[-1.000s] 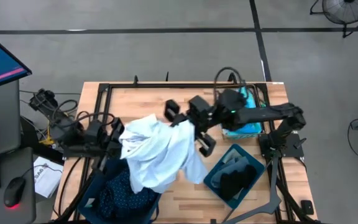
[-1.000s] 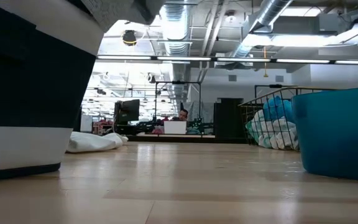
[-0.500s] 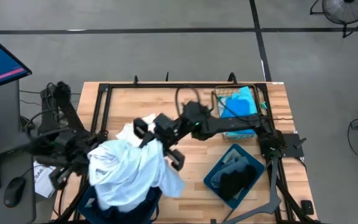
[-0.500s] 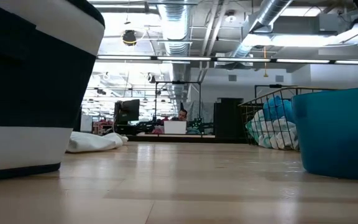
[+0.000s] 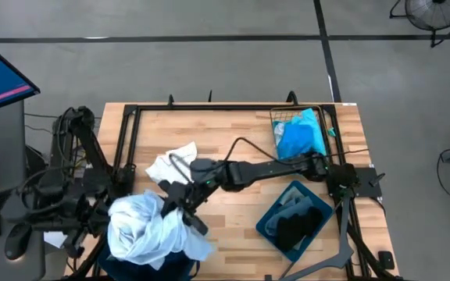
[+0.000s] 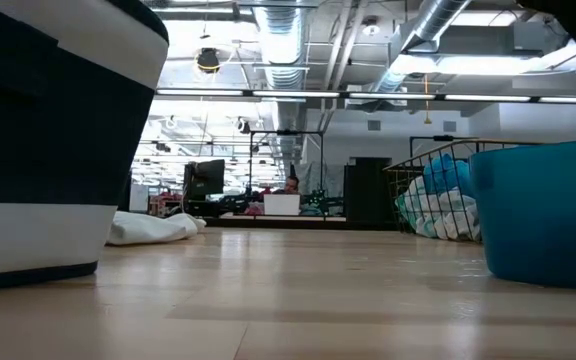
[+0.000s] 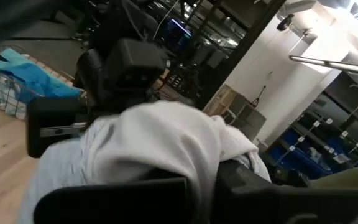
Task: Pick & Place Cloths
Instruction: Put the white shirt into the laundry organizer
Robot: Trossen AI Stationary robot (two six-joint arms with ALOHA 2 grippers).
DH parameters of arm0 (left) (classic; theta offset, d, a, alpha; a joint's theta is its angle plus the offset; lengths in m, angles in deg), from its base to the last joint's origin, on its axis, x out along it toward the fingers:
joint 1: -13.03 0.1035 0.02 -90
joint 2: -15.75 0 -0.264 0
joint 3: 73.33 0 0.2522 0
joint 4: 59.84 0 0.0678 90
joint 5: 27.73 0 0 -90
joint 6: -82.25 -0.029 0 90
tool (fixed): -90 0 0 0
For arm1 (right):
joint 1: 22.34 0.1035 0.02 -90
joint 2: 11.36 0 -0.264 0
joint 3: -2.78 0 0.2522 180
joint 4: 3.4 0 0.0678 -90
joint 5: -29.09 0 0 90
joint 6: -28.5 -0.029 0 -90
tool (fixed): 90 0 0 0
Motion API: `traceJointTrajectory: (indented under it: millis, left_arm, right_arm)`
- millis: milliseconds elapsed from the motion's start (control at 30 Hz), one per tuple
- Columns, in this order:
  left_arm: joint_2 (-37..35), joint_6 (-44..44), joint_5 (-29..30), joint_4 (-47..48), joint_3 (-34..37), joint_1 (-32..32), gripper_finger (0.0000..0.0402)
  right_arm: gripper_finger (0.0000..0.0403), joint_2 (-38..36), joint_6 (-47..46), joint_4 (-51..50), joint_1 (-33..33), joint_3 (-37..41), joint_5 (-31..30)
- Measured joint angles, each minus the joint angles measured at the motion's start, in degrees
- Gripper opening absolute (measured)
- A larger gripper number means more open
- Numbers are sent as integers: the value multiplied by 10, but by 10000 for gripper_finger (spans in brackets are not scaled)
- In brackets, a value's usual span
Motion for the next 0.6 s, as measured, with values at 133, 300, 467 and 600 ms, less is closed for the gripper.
traceJointTrajectory:
  millis: [133, 300, 467, 600]
  left_arm:
    - [25, 15, 2, -1, 0, 0, 0]
    - [56, 31, 8, -4, 0, 0, 0]
    - [81, 74, 20, -4, 0, 0, 0]
    - [88, 94, 20, -3, 0, 0, 0]
  right_arm:
    - [150, -1, 132, -91, 10, 0, -40]
    - [237, -1, 202, -121, 18, 0, -58]
    - [283, -3, 212, -166, 21, 0, -60]
    - [292, -16, 258, -252, 19, 0, -61]
